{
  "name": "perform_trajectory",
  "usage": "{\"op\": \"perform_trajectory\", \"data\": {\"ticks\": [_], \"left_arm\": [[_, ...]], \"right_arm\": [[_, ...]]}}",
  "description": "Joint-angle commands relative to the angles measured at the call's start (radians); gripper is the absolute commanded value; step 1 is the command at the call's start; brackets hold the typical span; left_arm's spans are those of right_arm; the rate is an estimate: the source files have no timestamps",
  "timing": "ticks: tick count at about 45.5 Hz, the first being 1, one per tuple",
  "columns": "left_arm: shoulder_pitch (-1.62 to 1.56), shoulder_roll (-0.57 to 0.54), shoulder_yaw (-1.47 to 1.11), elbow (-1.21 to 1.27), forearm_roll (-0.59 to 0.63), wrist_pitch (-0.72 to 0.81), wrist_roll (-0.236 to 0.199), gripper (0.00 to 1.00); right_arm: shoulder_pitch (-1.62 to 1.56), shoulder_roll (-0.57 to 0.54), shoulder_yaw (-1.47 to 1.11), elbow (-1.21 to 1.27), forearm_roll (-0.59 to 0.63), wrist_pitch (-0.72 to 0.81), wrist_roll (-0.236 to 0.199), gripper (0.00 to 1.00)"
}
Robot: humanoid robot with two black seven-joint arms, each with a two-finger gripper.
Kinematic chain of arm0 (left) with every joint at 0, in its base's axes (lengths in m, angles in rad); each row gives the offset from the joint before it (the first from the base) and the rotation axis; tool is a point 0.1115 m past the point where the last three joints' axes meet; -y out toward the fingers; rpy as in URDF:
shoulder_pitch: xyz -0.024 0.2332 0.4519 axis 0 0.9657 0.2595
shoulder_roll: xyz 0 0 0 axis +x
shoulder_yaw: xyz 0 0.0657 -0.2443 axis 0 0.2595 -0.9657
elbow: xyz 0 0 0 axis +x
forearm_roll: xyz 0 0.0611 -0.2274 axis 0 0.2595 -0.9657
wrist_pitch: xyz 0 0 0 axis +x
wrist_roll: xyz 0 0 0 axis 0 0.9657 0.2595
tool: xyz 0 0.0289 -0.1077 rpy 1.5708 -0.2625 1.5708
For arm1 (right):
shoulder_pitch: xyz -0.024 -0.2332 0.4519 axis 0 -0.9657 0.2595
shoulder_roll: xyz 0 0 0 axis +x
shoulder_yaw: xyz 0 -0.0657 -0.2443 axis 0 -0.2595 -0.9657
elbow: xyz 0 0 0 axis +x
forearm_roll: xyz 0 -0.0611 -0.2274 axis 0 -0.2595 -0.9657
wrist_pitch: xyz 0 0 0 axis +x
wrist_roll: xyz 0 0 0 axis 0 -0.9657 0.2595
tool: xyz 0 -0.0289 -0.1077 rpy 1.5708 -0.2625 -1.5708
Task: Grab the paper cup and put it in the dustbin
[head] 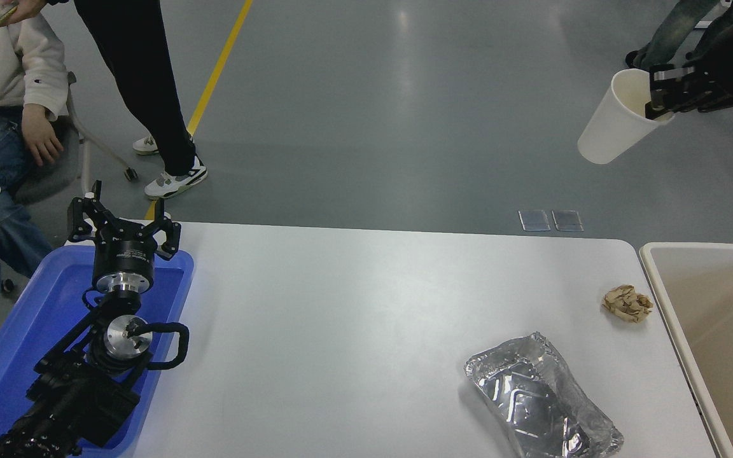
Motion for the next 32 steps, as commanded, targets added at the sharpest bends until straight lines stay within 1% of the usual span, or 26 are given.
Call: {"op": "perform_trajectory", "data": {"ticks": [1, 3, 8, 14, 19, 23, 24, 28, 32], "left_arm": [[0.0, 0.0, 0.0, 0.0, 0.0, 0.0, 0.0, 0.99], [0.0, 0.0, 0.0, 0.0, 0.0, 0.0, 0.0, 0.99], [0.0, 0.0, 0.0, 0.0, 0.0, 0.0, 0.0, 0.99], [0.0, 0.0, 0.0, 0.0, 0.0, 0.0, 0.0, 0.99], [0.0, 0.0, 0.0, 0.0, 0.0, 0.0, 0.0, 0.99], [0.0, 0.0, 0.0, 0.0, 0.0, 0.0, 0.0, 0.99], [0.0, 0.0, 0.0, 0.0, 0.0, 0.0, 0.0, 0.99], [0.0, 0.0, 0.0, 0.0, 0.0, 0.0, 0.0, 0.99], [0.0, 0.0, 0.0, 0.0, 0.0, 0.0, 0.0, 0.99]], "right_arm": [[-0.096, -0.173, 0.015, -0.052, 0.061, -0.205, -0.023, 0.0], [-0.133, -0.209, 0.015, -0.059, 0.121, -0.284, -0.023, 0.0], [-0.231, -0.229, 0.017, -0.084, 0.286, -0.507, -0.017, 0.0], [-0.363, -0.209, 0.032, -0.167, 0.513, -0.693, -0.017, 0.0], [-0.51, -0.155, 0.089, -0.248, 0.654, -0.805, -0.017, 0.0], [-0.651, -0.088, 0.19, -0.355, 0.724, -0.877, -0.018, 0.0], [-0.714, -0.056, 0.24, -0.413, 0.736, -0.891, -0.018, 0.0], [-0.899, 0.04, 0.397, -0.609, 0.745, -0.888, -0.023, 0.0], [-1.042, 0.151, 0.55, -0.789, 0.728, -0.85, -0.025, 0.0]]}}
